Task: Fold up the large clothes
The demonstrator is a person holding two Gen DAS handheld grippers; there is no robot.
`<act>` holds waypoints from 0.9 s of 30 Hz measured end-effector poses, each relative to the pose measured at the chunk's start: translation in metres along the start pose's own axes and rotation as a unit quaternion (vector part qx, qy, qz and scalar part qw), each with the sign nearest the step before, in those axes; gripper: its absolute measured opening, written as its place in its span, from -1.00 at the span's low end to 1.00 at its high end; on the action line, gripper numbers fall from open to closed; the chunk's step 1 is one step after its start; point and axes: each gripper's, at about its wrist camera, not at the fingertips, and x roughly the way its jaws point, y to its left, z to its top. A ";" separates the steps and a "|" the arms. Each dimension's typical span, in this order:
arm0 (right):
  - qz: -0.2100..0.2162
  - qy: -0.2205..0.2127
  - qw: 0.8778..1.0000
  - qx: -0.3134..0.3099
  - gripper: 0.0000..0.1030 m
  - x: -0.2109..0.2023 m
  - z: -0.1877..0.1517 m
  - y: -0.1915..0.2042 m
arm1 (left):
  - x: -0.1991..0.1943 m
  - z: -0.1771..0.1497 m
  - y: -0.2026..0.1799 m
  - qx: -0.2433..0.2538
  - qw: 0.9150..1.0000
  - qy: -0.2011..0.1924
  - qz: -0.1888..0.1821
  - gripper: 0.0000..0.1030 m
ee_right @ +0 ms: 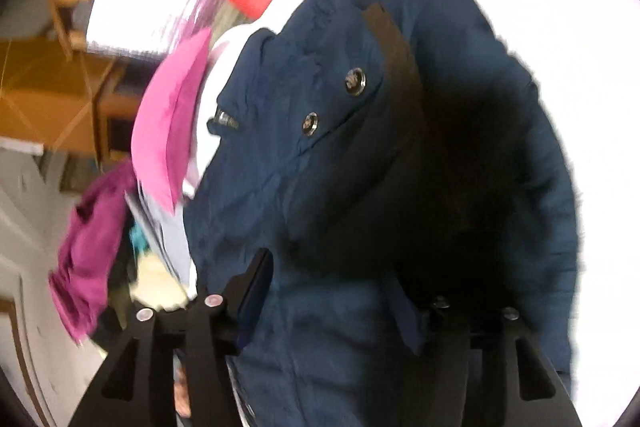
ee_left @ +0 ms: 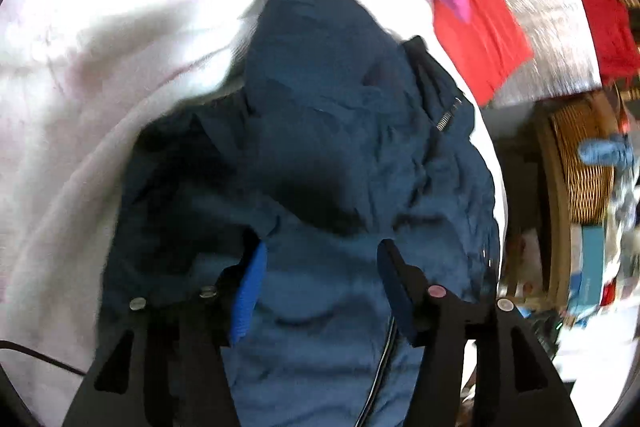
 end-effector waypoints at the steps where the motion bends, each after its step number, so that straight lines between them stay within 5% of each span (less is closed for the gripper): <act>1: -0.005 -0.011 1.000 -0.009 0.17 -0.012 0.002 0.000 | -0.007 -0.002 -0.003 0.014 1.000 -0.005 0.005 0.14; 4: -0.015 -0.069 0.997 -0.007 0.24 -0.049 0.014 -0.007 | -0.029 0.001 -0.013 0.045 0.998 -0.037 0.024 0.15; 7: -0.039 -0.128 0.991 0.020 0.38 -0.065 0.021 -0.022 | -0.045 0.009 -0.023 0.067 0.992 -0.095 0.056 0.38; 11: -0.066 -0.138 0.987 0.047 0.48 -0.044 0.032 -0.033 | -0.038 0.024 -0.018 0.065 0.978 -0.162 0.117 0.53; 17: -0.084 -0.122 0.988 0.042 0.53 -0.008 0.039 -0.031 | -0.002 0.045 0.008 0.010 0.979 -0.146 0.139 0.53; 20: -0.106 -0.113 0.988 0.013 0.57 0.006 0.038 -0.022 | 0.025 0.050 0.002 0.025 0.976 -0.129 0.175 0.53; 21: -0.116 -0.108 0.987 -0.006 0.52 0.007 0.038 -0.017 | 0.027 0.049 0.000 0.035 0.973 -0.131 0.186 0.53; 22: -0.123 -0.106 0.986 -0.021 0.22 0.009 0.037 -0.011 | 0.028 0.049 -0.002 0.045 0.971 -0.132 0.194 0.53; 25: -0.146 -0.130 0.979 -0.056 -0.19 0.005 0.033 0.006 | 0.030 0.049 -0.005 0.054 0.968 -0.134 0.203 0.52; 27: -0.151 -0.150 0.974 -0.078 -0.25 -0.002 0.031 0.017 | 0.031 0.049 -0.004 0.056 0.967 -0.133 0.210 0.51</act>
